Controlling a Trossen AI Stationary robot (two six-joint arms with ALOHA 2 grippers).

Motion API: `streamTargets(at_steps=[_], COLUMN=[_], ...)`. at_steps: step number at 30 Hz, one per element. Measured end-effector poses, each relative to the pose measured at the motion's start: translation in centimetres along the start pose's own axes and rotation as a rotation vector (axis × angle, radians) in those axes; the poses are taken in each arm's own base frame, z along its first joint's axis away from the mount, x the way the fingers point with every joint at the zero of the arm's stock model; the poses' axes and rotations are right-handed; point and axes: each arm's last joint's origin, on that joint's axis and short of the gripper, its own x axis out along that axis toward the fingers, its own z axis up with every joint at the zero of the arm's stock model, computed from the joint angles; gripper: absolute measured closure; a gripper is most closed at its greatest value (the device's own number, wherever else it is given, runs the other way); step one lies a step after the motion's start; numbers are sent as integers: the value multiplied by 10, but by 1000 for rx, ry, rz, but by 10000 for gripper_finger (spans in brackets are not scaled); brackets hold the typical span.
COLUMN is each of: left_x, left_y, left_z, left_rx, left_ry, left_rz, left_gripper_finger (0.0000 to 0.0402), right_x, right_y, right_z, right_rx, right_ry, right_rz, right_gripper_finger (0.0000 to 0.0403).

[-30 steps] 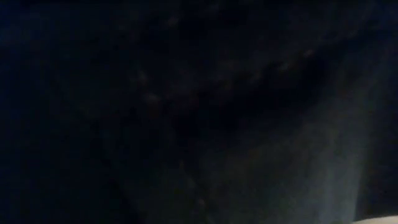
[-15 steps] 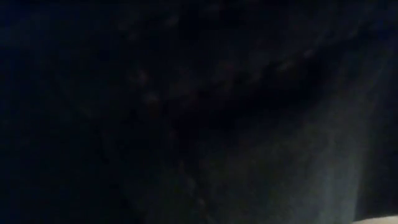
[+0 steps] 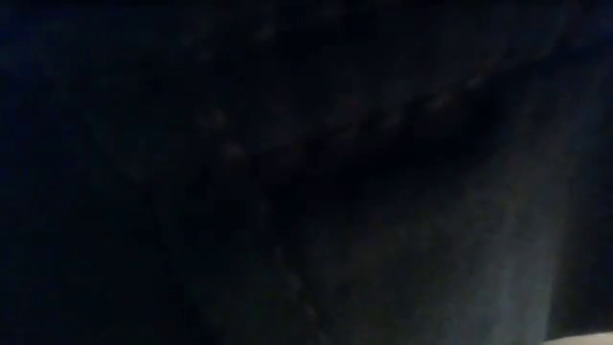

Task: Sort clothes
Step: Put the white shirt into the blue bin

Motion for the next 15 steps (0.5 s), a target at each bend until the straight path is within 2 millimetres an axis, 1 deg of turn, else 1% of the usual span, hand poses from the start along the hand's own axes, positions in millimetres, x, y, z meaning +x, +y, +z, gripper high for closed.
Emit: streamTargets(at_steps=[4, 7, 11, 15], left_x=[-1, -1, -1, -1], left_y=[-2, -2, -2, -2], left_z=[0, 0, -1, -1], left_rx=[0, 2, 5, 6], left_ry=[1, 3, 6, 6], left_rz=[-10, -11, -10, -10], left_gripper_finger=[206, 206, 206, 206], right_x=[15, 25, 29, 34], right_y=[-5, -15, -35, -47], right_z=[-23, -44, -69, -96], right_rx=[56, 92, 174, 260], right_ry=[76, 174, 248, 271], right_rz=[-26, -79, -134, -147], right_gripper_finger=[398, 398, 398, 398])
